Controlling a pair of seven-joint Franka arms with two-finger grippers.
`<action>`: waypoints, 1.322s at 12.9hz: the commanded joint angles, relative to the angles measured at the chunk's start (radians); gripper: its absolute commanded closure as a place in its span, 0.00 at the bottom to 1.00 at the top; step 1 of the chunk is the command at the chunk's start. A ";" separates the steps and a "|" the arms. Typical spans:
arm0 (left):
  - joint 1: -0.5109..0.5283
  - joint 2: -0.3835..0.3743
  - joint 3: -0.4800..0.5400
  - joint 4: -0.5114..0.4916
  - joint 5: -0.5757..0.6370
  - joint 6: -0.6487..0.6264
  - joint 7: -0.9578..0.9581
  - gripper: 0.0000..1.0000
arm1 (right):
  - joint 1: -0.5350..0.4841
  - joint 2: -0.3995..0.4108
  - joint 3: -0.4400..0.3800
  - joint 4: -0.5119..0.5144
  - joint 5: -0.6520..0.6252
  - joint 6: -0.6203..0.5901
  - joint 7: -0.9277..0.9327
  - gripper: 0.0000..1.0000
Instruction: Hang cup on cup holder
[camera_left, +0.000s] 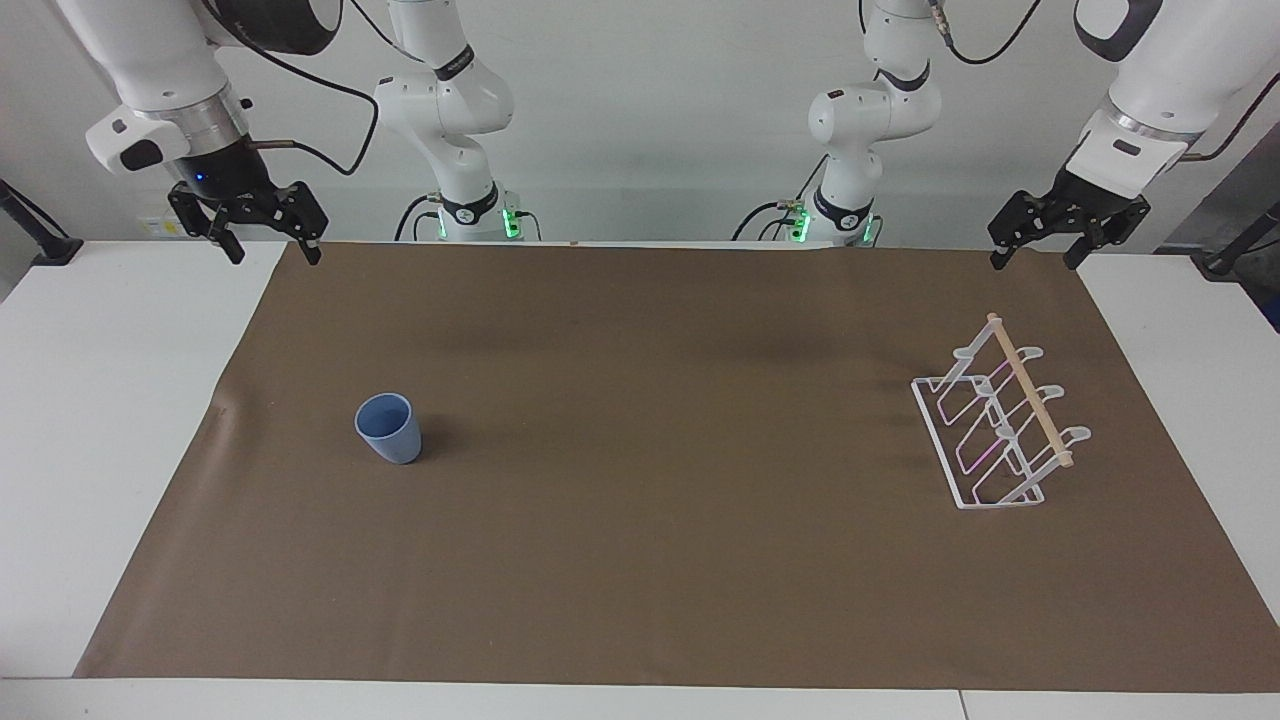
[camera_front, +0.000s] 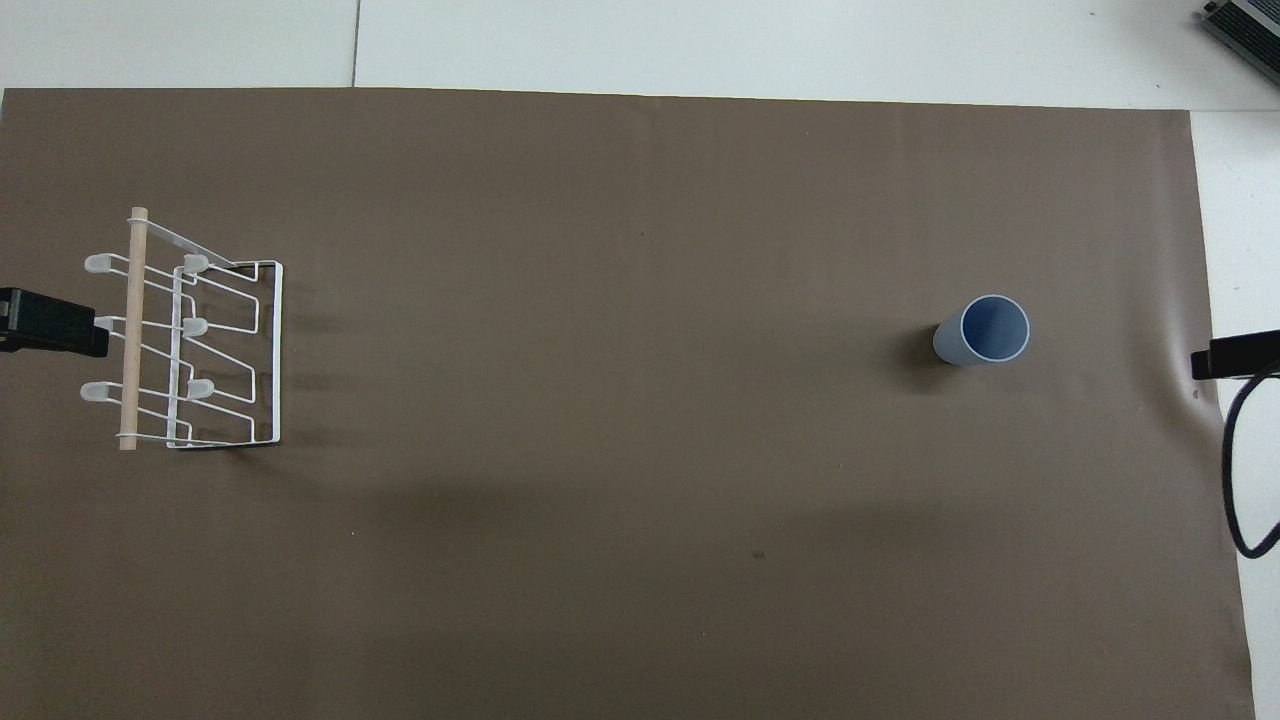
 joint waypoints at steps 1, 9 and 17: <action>-0.004 -0.008 0.005 0.016 -0.012 -0.014 -0.014 0.00 | 0.004 0.029 -0.012 -0.089 0.002 0.153 -0.028 0.00; 0.000 -0.024 0.003 -0.027 -0.007 -0.006 -0.010 0.00 | 0.004 0.244 -0.010 -0.132 0.005 0.400 -0.023 0.00; -0.029 -0.025 0.003 -0.027 -0.005 -0.005 -0.010 0.00 | 0.011 0.249 0.007 -0.207 0.014 0.443 -0.020 0.00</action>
